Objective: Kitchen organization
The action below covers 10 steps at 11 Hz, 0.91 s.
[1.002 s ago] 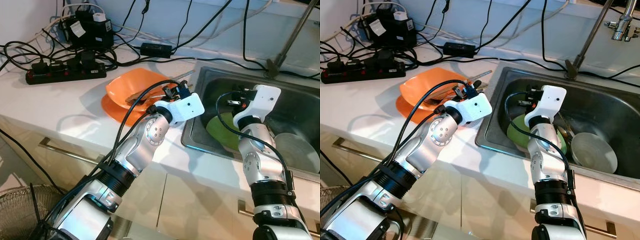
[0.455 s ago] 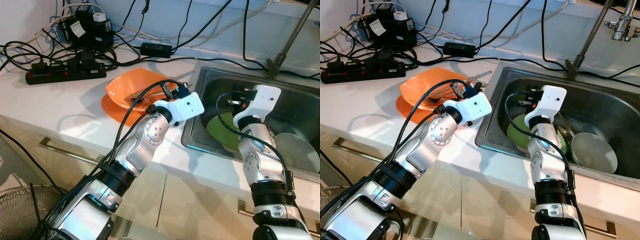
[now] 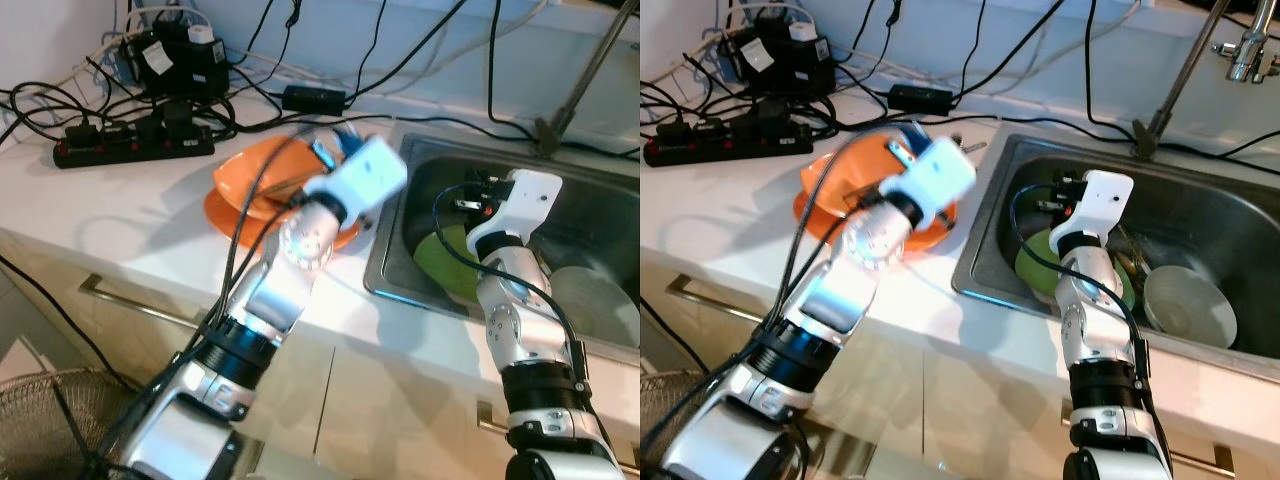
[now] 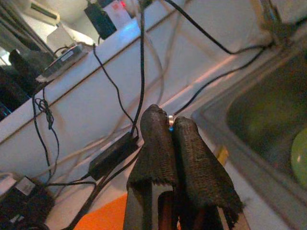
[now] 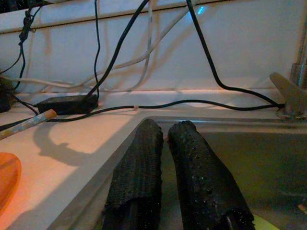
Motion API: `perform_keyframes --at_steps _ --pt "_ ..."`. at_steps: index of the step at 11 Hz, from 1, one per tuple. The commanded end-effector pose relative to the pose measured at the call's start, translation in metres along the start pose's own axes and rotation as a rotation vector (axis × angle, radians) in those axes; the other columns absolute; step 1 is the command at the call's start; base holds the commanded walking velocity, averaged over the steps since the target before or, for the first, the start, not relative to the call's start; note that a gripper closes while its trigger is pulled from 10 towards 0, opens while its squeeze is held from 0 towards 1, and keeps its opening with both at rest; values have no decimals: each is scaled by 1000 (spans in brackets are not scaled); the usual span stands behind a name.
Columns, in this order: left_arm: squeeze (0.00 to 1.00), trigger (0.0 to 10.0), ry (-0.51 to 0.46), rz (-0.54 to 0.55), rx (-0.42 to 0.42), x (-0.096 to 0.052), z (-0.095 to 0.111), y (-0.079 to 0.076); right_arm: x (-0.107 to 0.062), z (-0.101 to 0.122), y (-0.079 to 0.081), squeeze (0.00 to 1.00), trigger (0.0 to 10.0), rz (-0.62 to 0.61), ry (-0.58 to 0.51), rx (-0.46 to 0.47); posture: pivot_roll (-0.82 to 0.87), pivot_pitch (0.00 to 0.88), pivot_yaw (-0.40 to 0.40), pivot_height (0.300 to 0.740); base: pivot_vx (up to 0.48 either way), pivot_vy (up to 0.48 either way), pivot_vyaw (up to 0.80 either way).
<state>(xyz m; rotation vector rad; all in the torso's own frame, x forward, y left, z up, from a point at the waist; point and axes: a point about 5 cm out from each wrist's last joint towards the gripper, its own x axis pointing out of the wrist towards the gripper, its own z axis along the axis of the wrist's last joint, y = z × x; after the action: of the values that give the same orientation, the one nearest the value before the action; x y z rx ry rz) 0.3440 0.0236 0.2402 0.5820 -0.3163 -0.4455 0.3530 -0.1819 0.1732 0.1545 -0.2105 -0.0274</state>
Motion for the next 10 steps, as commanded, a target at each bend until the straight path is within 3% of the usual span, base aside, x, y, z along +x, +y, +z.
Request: perform_keyframes --at_steps 1,3,4,6,7,9,10 --pt "0 10000 -20 6 -64 1 12 8 3 5 0 0 10000 1 -20 -2 200 25 -37 740 0 0 0" --pt "0 10000 -32 53 -115 2 22 24 3 5 0 0 10000 4 -19 -1 202 24 -40 740 0 0 0" --pt "0 10000 -72 95 -87 2 35 36 4 5 1 0 10000 8 -19 1 203 20 -41 740 0 0 0" --pt "0 10000 -269 103 52 -4 70 44 4 4 2 0 10000 10 -16 4 209 18 -44 740 0 0 0" --pt "0 10000 -354 95 60 -8 83 42 5 4 3 0 10000 12 -16 4 209 17 -45 740 0 0 0" --pt "0 10000 -448 69 0 -14 95 38 5 4 3 0 10000 13 -15 5 208 14 -46 740 0 0 0" --pt "0 10000 -486 64 -83 -15 97 38 5 4 3 0 10000 15 -15 5 208 14 -46 740 0 0 0"
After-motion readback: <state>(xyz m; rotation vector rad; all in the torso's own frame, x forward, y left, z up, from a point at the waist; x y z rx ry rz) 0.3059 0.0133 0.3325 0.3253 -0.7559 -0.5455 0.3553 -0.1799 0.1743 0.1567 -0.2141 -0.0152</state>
